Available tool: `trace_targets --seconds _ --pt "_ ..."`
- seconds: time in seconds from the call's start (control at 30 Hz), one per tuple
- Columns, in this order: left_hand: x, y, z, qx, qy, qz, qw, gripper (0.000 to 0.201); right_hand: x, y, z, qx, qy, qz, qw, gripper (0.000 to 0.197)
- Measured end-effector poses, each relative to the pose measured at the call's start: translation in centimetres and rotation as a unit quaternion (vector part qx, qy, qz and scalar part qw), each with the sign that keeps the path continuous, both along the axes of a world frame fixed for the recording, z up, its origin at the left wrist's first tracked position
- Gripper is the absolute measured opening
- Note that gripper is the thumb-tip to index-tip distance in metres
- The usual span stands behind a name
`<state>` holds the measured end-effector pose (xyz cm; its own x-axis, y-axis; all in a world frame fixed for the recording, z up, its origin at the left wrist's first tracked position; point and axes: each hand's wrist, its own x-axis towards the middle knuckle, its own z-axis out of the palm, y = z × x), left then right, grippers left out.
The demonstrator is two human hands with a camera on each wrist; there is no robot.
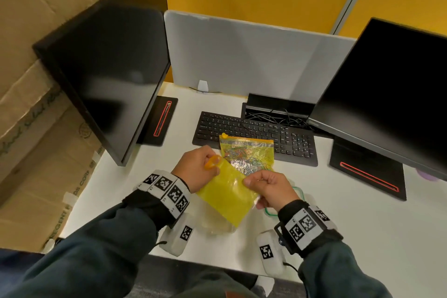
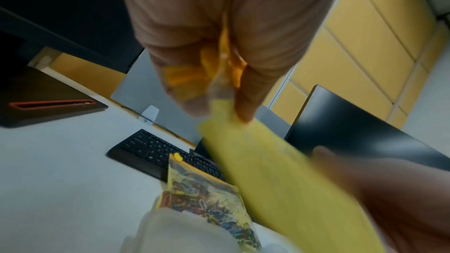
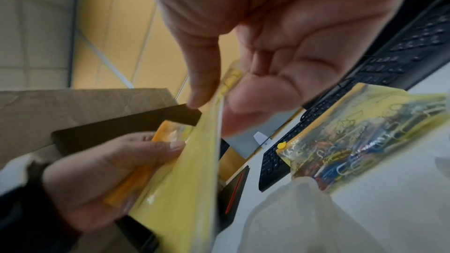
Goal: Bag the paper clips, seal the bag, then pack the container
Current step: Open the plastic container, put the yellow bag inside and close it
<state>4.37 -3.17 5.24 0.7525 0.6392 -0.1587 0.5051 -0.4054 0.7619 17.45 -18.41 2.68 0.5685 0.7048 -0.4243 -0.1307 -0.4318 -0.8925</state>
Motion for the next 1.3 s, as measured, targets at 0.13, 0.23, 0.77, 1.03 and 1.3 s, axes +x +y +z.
trace_targets --seconds 0.13,0.23,0.77,1.03,1.3 --pt "-0.1 -0.6 -0.3 -0.014 0.03 0.025 0.999 0.021 -0.1 0.0 -0.3 -0.039 0.069 0.005 0.997 0.008" --pt "0.0 -1.9 -1.1 -0.037 0.061 0.011 0.997 0.027 -0.8 0.5 -0.9 -0.055 -0.044 -0.047 0.996 0.014" --pt "0.6 -4.4 -4.8 -0.168 0.218 -0.148 0.95 0.06 -5.4 3.6 -1.6 -0.204 -0.063 0.086 0.973 0.03" --pt "-0.6 -4.6 -7.1 0.033 0.139 -0.069 0.987 0.023 -3.4 3.7 -2.5 -0.148 -0.038 -0.028 0.988 0.009" --pt "-0.6 -3.8 -7.6 0.26 0.247 -0.147 0.922 0.03 2.8 -3.2 -3.9 -0.348 -0.289 0.072 0.889 0.018"
